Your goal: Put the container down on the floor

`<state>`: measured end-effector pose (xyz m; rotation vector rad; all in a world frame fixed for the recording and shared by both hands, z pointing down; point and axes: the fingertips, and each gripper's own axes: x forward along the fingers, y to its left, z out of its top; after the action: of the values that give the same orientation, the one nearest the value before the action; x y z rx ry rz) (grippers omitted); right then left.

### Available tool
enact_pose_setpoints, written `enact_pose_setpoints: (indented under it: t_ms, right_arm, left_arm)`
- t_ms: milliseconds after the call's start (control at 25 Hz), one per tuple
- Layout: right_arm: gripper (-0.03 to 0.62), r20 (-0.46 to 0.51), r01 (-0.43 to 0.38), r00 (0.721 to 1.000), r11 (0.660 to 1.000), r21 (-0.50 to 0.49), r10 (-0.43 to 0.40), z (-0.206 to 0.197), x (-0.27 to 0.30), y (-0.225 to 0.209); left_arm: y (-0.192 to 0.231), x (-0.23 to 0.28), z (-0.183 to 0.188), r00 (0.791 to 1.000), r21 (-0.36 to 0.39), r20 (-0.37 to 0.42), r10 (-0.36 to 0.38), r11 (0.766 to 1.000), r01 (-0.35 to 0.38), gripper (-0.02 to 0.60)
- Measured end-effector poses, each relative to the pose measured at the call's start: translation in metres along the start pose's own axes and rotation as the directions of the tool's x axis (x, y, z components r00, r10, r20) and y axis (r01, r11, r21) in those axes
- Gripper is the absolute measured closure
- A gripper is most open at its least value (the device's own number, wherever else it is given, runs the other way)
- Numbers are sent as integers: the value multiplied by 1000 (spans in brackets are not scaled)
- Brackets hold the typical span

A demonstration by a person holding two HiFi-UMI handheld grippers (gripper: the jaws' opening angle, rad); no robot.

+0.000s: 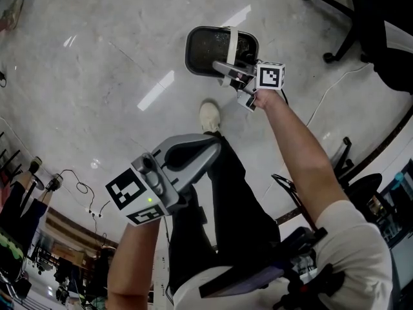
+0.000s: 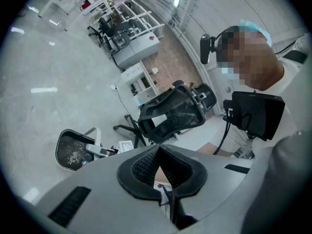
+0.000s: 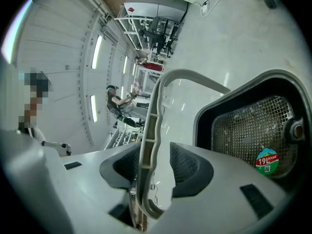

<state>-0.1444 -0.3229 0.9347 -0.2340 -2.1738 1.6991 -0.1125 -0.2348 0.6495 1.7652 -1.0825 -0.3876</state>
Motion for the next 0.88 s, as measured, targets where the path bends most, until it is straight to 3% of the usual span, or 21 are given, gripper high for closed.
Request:
enact_pose_setpoints:
  t_ms: [200, 600, 880]
  right_arm:
    - [418, -4, -61, 998, 996, 58, 61, -4, 4, 15]
    - [376, -25, -29, 999, 998, 62, 30, -9, -19, 18]
    - [375, 10, -1, 1000, 997, 72, 0, -10, -44, 31]
  left_arm:
    - [-1, 1, -2, 1000, -1, -9, -12, 1000, 12, 572]
    - [-12, 4, 0, 999, 15, -32, -36, 999, 36, 572]
    - [-31, 3, 1, 996, 37, -56, -68, 997, 70, 572]
